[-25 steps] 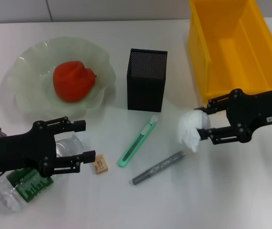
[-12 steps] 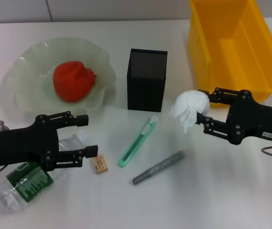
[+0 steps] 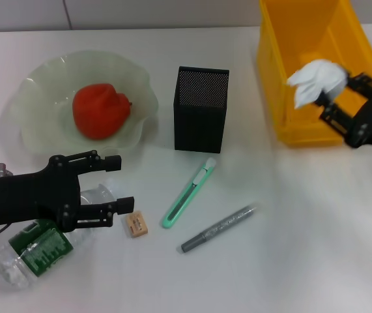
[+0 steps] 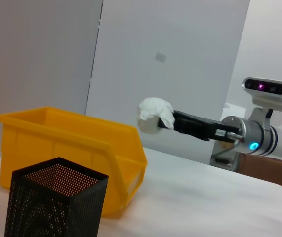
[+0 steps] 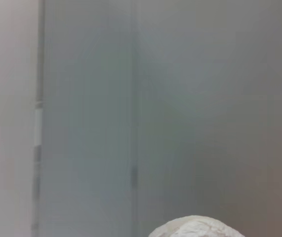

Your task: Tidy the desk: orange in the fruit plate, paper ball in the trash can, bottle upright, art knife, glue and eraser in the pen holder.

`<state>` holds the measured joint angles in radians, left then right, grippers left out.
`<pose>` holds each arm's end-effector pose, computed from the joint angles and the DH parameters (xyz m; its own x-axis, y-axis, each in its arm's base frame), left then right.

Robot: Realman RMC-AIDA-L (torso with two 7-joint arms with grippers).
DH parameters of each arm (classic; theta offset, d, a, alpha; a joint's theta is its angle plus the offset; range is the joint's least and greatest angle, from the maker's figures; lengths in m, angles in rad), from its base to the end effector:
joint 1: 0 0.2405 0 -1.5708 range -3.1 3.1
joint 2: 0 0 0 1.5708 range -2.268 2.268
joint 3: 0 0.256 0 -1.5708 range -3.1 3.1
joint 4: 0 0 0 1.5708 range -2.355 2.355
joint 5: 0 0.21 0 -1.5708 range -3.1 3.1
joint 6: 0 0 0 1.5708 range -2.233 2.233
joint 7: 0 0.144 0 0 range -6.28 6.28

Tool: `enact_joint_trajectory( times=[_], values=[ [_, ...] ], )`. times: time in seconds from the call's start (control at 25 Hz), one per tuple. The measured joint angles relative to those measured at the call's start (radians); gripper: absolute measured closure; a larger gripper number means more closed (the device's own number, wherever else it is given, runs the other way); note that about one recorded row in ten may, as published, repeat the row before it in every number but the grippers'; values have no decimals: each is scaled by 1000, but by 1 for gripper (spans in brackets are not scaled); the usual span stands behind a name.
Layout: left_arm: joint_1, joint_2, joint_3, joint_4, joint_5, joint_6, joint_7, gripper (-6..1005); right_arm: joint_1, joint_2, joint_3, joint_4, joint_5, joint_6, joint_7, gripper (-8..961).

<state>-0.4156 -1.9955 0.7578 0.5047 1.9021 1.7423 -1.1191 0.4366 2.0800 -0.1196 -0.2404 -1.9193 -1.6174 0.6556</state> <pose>-0.2930 0.2728 0.0075 0.7913 0.2464 0.5596 0.3392 -0.9383 -0.0666 0.3044 0.2903 0.0003 0.6532 0.0647 -0.7544 -0.5224 -0.6827 -0.5109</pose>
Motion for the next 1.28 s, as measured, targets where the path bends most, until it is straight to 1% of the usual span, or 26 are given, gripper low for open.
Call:
enact_joint_trajectory(
  times=[0.12,0.16,0.36,0.84,1.16,1.28],
  values=[
    [0,1,-1,0,0,0,-6,187,3,1,80,25,0,31,-31,391],
    [1,2,-3,0,0,0,-6,187,10,2,125,41,0,60,-49,388],
    [2,2,-12,0,0,0,-7,187,33,2,148,51,16,114,-63,376],
    [3,3,-14,0,0,0,-7,187,42,1,159,52,88,136,-85,346],
    [4,3,-14,0,0,1,-7,187,49,2,159,54,93,151,-81,156],
    [5,3,-14,0,0,1,-7,187,46,2,158,58,115,127,-61,155]
  ],
)
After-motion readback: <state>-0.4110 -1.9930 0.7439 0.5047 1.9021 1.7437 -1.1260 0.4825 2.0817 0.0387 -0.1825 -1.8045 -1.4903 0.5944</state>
